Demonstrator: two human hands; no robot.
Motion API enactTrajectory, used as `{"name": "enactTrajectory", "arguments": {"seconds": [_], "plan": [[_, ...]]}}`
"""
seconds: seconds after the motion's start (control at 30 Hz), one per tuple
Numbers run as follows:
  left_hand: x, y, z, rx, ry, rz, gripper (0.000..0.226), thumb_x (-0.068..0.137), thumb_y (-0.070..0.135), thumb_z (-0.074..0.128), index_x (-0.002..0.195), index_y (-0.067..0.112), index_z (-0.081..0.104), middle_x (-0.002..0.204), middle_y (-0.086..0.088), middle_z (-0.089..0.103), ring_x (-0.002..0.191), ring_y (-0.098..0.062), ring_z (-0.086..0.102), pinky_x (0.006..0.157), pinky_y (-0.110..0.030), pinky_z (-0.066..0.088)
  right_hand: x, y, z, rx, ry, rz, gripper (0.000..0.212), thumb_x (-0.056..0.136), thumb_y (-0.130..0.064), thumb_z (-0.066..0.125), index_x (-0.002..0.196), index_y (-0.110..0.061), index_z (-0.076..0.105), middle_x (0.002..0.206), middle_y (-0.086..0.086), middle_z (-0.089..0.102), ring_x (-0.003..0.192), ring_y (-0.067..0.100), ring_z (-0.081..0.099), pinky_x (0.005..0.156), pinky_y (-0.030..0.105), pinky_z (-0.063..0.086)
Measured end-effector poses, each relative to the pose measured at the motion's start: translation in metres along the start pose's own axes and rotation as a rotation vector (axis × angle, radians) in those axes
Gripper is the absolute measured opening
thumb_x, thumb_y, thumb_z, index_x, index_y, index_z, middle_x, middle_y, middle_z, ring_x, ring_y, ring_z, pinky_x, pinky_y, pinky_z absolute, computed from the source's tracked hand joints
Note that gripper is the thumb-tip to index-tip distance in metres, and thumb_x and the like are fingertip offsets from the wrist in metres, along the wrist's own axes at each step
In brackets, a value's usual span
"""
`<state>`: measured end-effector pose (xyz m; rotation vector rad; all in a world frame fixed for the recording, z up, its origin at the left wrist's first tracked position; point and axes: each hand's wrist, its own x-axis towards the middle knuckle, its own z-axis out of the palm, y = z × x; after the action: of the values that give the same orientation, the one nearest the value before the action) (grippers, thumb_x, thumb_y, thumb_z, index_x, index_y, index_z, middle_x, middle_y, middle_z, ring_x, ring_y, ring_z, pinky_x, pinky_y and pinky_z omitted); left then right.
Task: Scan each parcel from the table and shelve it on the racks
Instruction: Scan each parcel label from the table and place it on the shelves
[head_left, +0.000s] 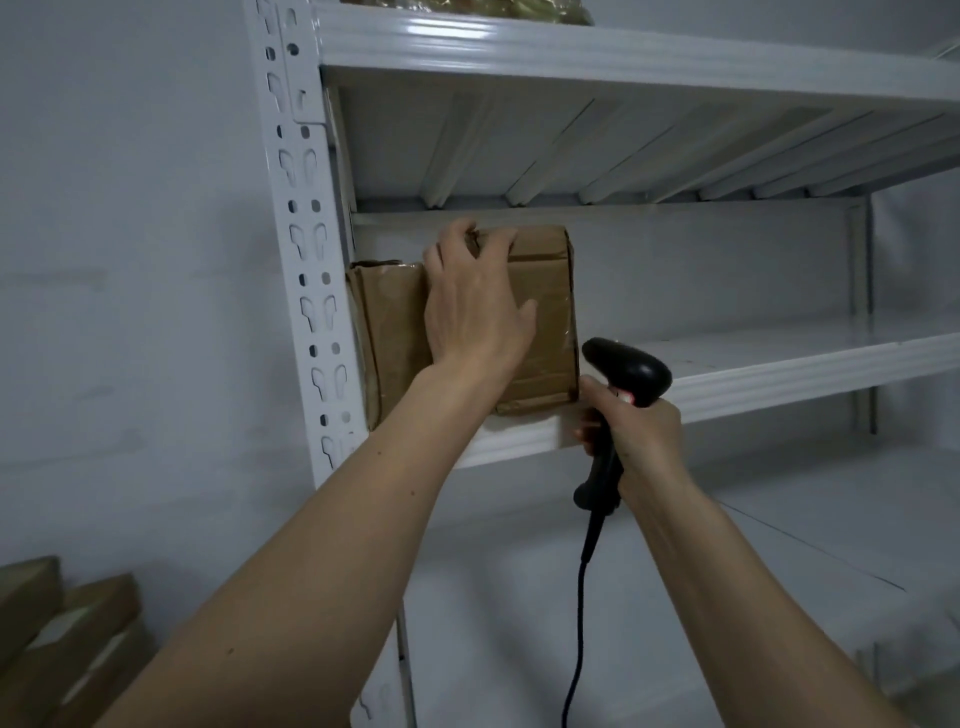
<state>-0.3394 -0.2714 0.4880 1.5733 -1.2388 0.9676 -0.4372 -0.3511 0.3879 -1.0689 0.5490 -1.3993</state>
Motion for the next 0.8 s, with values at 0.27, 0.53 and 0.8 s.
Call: {"name": "enactTrajectory", "arguments": {"seconds": [0.27, 0.53, 0.8], "plan": [[-0.05, -0.021, -0.036, -0.475, 0.097, -0.108, 0.027, 0.095, 0.016, 0.056, 0.122, 0.016, 0.062, 0.102, 0.009, 0.059, 0.087, 0.0, 0.057, 0.077, -0.008, 0.046, -0.059, 0.01, 0.003, 0.046, -0.272, -0.122, 0.004, 0.085, -0.012, 0.07, 0.085, -0.012, 0.066, 0.062, 0.004, 0.063, 0.053, 0.018, 0.06, 0.052, 0.027, 0.05], [-0.142, -0.122, -0.093, -0.54, 0.154, -0.325, 0.026, 0.099, 0.018, 0.047, 0.105, 0.019, 0.072, 0.06, 0.008, 0.05, 0.061, -0.002, 0.05, 0.067, -0.017, 0.042, -0.13, 0.067, 0.072, -0.022, -0.755, 0.088, 0.008, 0.084, -0.012, 0.071, 0.077, -0.009, 0.068, 0.064, 0.012, 0.06, 0.052, 0.022, 0.056, 0.049, 0.029, 0.046], [-0.245, -0.27, -0.167, -0.262, -0.117, -0.716, 0.028, 0.098, 0.004, 0.043, 0.105, 0.005, 0.07, 0.056, 0.014, 0.055, 0.05, -0.004, 0.046, 0.052, -0.015, 0.033, -0.219, 0.173, 0.179, -0.094, -0.869, 0.424, 0.011, 0.081, -0.013, 0.075, 0.079, -0.005, 0.068, 0.063, 0.011, 0.063, 0.051, 0.021, 0.059, 0.046, 0.027, 0.047]]}}
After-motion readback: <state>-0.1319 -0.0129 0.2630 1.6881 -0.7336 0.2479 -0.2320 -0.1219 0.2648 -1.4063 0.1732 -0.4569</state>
